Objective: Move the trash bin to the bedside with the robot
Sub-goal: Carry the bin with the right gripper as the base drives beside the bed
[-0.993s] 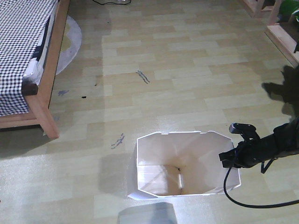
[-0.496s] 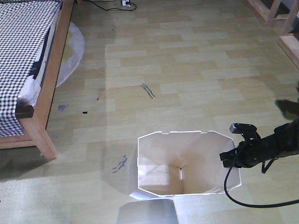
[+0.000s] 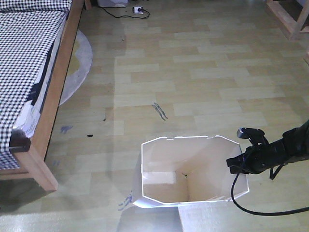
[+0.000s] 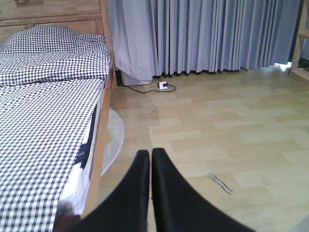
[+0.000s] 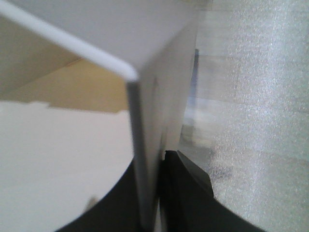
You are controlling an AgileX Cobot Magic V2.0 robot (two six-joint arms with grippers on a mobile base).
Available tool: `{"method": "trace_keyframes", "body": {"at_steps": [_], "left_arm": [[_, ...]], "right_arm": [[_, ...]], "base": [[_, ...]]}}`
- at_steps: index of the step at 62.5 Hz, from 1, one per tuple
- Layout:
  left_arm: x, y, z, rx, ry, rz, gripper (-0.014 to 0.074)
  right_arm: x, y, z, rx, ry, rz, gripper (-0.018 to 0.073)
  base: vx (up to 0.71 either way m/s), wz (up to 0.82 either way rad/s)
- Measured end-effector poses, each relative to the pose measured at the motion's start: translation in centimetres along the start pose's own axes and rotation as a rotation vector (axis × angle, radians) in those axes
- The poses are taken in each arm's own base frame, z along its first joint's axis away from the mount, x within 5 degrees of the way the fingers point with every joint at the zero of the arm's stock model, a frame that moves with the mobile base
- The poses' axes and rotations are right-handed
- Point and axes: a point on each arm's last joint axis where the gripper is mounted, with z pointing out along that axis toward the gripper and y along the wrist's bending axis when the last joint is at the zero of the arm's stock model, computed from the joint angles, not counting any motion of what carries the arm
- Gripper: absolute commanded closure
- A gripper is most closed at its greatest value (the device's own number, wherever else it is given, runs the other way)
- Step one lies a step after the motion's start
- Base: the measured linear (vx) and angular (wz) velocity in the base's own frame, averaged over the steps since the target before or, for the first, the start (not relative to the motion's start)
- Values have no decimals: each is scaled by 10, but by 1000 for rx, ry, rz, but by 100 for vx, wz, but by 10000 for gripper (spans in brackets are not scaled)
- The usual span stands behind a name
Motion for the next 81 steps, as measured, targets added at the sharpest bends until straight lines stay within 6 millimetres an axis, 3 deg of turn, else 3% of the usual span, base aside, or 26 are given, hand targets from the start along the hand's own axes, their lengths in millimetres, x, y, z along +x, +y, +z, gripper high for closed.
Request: {"method": "trace_keyframes", "body": {"at_steps": [81], "left_arm": [[0, 0, 0, 0, 0, 0, 603]], "right_arm": [[0, 0, 0, 1, 0, -1, 566]], "base": [[40, 2]]}}
